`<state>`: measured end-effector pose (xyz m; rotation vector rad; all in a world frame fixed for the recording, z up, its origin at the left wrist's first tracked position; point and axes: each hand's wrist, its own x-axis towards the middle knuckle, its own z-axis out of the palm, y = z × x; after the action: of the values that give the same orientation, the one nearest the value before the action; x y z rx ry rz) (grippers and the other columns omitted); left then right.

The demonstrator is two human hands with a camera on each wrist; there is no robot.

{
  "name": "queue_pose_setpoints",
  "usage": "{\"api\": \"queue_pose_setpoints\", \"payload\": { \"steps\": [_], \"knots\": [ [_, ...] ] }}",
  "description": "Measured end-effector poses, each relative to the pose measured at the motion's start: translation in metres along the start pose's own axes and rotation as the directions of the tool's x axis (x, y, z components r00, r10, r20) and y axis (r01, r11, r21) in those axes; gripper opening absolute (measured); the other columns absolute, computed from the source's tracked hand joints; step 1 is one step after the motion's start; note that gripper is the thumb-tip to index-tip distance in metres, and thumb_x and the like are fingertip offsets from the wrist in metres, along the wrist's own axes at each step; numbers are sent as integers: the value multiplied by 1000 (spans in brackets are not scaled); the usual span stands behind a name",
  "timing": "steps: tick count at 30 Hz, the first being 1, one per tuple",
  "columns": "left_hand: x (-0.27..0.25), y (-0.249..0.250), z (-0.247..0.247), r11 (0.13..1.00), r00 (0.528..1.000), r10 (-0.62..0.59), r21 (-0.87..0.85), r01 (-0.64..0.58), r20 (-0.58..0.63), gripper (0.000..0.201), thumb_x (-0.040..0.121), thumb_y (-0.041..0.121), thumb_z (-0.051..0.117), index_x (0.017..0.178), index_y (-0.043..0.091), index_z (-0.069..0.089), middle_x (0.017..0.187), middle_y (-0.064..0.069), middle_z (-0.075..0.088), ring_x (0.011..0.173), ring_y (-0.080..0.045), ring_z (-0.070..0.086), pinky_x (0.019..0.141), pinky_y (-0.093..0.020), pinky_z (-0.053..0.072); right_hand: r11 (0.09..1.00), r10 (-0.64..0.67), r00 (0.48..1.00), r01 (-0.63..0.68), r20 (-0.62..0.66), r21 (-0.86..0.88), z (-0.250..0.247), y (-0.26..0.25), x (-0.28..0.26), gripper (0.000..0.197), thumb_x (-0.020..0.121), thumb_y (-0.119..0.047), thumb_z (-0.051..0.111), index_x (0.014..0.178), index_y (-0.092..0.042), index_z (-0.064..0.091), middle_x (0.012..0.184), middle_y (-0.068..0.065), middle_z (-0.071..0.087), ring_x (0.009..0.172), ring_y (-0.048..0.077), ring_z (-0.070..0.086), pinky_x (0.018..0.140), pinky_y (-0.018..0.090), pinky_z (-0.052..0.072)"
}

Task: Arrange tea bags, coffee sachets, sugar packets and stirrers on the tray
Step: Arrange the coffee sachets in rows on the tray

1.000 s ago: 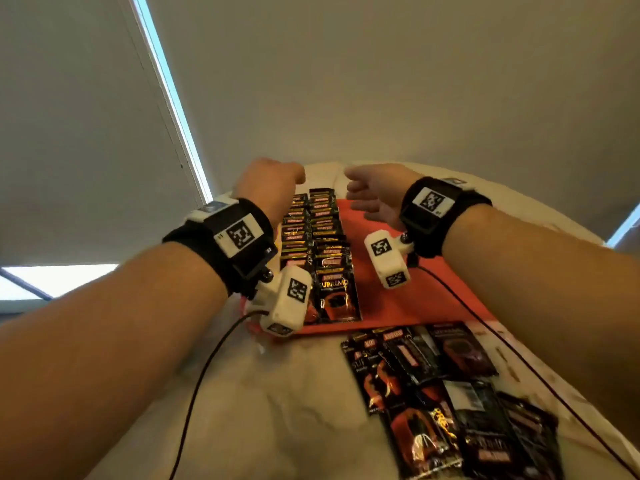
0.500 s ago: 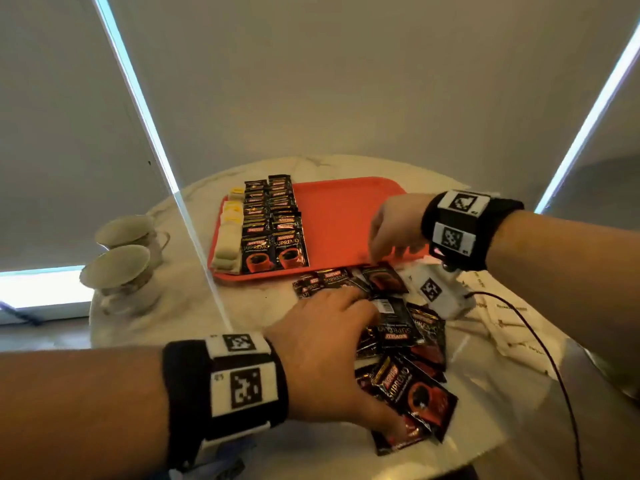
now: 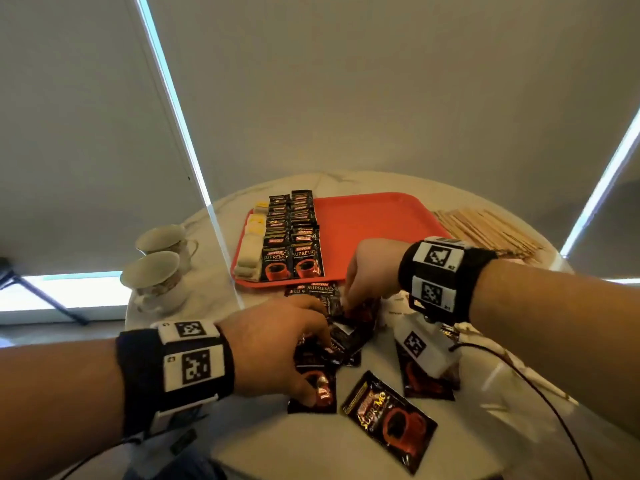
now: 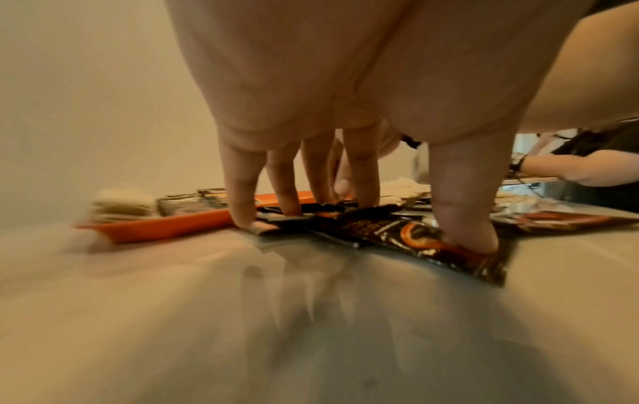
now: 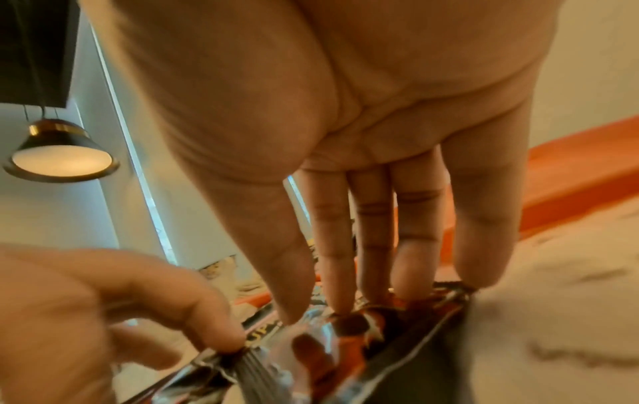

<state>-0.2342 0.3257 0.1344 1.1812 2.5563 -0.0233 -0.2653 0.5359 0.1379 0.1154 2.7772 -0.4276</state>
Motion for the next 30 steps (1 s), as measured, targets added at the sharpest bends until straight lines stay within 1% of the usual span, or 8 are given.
{"api": "queue_pose_setpoints", "payload": {
  "steps": [4, 8, 11, 14, 17, 21, 26, 30],
  "knots": [
    [-7, -22, -4, 997, 997, -71, -42, 70, -32, 52, 70, 55, 88, 111, 48, 57, 136, 24, 40, 120, -4, 48, 102, -30, 53, 992, -87, 995, 82, 48, 97, 2, -9, -4, 21, 82, -36, 82, 100, -27, 80, 98, -6, 76, 84, 10, 68, 68, 23, 59],
    [-6, -35, -9, 989, 991, -113, -108, 105, -69, 87, 63, 52, 94, 137, 48, 47, 140, 21, 38, 127, -7, 45, 105, -32, 53, 988, -98, 990, 85, 102, 125, -4, -1, -19, 22, 77, -31, 87, 96, -24, 77, 92, -2, 75, 74, 10, 63, 60, 21, 53],
    [1, -36, -15, 990, 993, -119, -79, 120, 13, 122, 59, 56, 96, 157, 50, 23, 158, 19, 25, 144, -12, 34, 117, -40, 45, 999, -23, 985, 15, 171, 49, -4, 11, -35, 28, 75, -36, 88, 91, -20, 73, 83, 2, 72, 66, 12, 60, 55, 22, 50],
    [6, -30, -20, 992, 987, -124, -18, 127, 107, 133, 60, 56, 96, 162, 50, 10, 169, 17, 9, 155, -16, 19, 125, -42, 33, 998, 59, 967, -56, 248, -20, -1, 23, -54, 32, 72, -40, 89, 91, -21, 71, 85, -2, 73, 71, 14, 66, 61, 25, 56],
    [8, -26, -17, 994, 987, -109, 4, 109, 122, 122, 65, 53, 95, 161, 49, 20, 166, 17, 19, 151, -15, 27, 123, -40, 35, 992, 126, 935, -126, 332, -24, 10, 32, -74, 34, 66, -39, 94, 85, -24, 71, 90, -1, 77, 81, 16, 74, 64, 27, 60],
    [8, -28, -10, 996, 995, -86, -18, 87, 47, 96, 68, 51, 93, 149, 50, 42, 149, 19, 40, 133, -8, 45, 113, -38, 47, 992, 96, 908, -120, 409, 33, 20, 23, -90, 38, 61, -44, 95, 79, -28, 66, 91, -3, 75, 84, 17, 73, 64, 25, 58],
    [0, -35, -8, 993, 993, -115, -31, 115, -14, 74, 77, 44, 86, 142, 49, 52, 140, 15, 47, 124, -9, 49, 108, -36, 50, 983, -20, 933, 85, 361, -164, 33, -19, -85, 43, 62, -56, 91, 85, -31, 63, 86, -11, 68, 79, 11, 61, 62, 26, 48],
    [-10, -47, -7, 984, 989, -147, -104, 147, 11, 81, 73, 44, 90, 143, 48, 50, 141, 16, 46, 126, -10, 49, 109, -37, 50, 971, -96, 953, 153, 288, -185, 37, -42, -69, 44, 69, -53, 87, 95, -24, 67, 84, -7, 65, 75, 12, 55, 61, 28, 45]
  ]
}}
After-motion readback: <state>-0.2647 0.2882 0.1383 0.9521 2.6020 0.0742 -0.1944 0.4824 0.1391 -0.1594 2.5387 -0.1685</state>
